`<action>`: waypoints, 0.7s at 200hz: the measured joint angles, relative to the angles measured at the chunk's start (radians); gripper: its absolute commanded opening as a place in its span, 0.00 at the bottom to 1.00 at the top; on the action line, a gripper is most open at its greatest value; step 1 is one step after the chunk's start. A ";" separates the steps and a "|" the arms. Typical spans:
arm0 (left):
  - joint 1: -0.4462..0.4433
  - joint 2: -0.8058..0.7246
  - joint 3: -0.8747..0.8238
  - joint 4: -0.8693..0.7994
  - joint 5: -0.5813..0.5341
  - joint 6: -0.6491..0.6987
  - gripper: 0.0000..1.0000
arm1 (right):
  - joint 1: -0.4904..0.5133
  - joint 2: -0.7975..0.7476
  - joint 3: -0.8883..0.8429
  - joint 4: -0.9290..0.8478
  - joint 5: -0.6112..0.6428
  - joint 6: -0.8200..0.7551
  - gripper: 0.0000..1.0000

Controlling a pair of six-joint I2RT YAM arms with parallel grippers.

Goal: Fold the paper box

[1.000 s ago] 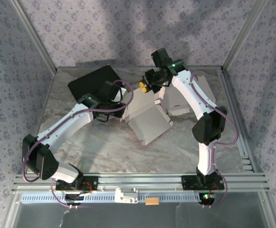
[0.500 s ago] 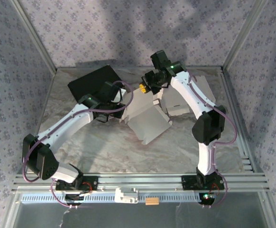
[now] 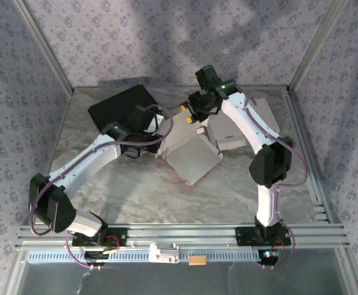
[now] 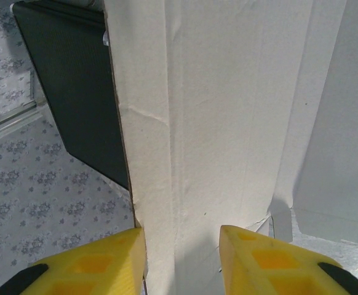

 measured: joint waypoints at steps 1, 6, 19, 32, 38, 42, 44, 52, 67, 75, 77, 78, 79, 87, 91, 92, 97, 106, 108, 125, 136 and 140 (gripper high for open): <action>0.000 0.000 0.000 0.000 0.000 0.000 0.00 | 0.000 0.000 0.001 0.000 0.000 0.000 0.40; 0.000 0.000 0.000 0.000 0.000 0.000 0.00 | 0.000 0.000 0.004 0.000 0.000 0.000 0.41; 0.000 0.000 0.000 0.000 0.000 0.000 0.00 | 0.000 0.004 0.018 -0.001 0.001 -0.001 0.41; 0.000 0.000 0.000 0.000 0.003 0.000 0.00 | 0.000 0.010 0.048 -0.002 0.003 -0.001 0.42; 0.000 0.000 0.000 -0.001 0.003 0.000 0.00 | 0.000 0.012 0.061 -0.003 0.004 -0.002 0.43; 0.000 0.000 0.000 0.000 0.003 0.000 0.00 | 0.000 0.013 0.071 -0.004 0.006 -0.003 0.43; 0.000 0.000 0.000 -0.001 0.003 0.000 0.00 | 0.000 0.013 0.074 -0.004 0.007 -0.004 0.43; 0.000 0.000 0.000 -0.001 0.003 0.000 0.00 | 0.000 0.013 0.087 -0.005 0.007 -0.004 0.43; 0.000 0.000 0.000 -0.001 0.003 0.000 0.00 | 0.000 0.013 0.093 -0.005 0.006 -0.006 0.41; 0.000 0.000 0.000 0.000 0.003 0.000 0.00 | 0.000 0.013 0.092 -0.008 0.003 -0.008 0.40; 0.000 0.000 0.000 0.000 0.003 0.000 0.00 | 0.000 0.014 0.090 -0.009 0.002 -0.008 0.40; 0.000 0.000 0.000 0.000 0.003 0.000 0.00 | 0.000 0.014 0.090 -0.009 0.002 -0.008 0.40; 0.000 0.000 0.000 0.000 0.003 0.000 0.00 | 0.000 0.014 0.090 -0.010 0.002 -0.008 0.40; 0.000 0.000 0.000 0.000 0.003 0.000 0.00 | 0.000 0.015 0.085 -0.013 0.002 -0.009 0.40; 0.000 0.000 0.000 0.000 0.003 0.000 0.00 | 0.000 0.016 0.082 -0.016 0.002 -0.010 0.39; 0.000 0.000 0.000 0.000 0.003 0.000 0.00 | 0.000 0.016 0.082 -0.016 0.002 -0.010 0.39; 0.000 0.000 0.000 -0.001 0.003 0.000 0.00 | 0.000 0.017 0.079 -0.022 0.001 -0.011 0.39; 0.000 0.000 0.000 0.000 0.003 0.001 0.00 | 0.000 0.018 0.076 -0.027 0.000 -0.012 0.37; 0.000 0.000 0.000 0.000 0.003 0.001 0.00 | 0.000 0.018 0.075 -0.030 -0.001 -0.012 0.37; 0.000 0.000 0.000 0.000 0.003 0.001 0.00 | 0.000 0.025 0.075 -0.038 -0.005 -0.019 0.36; 0.000 0.000 0.000 0.000 0.003 0.001 0.00 | -0.002 0.030 0.075 -0.038 -0.005 -0.019 0.36; 0.000 0.000 0.000 0.000 0.003 0.001 0.00 | -0.003 0.032 0.075 -0.038 -0.005 -0.019 0.36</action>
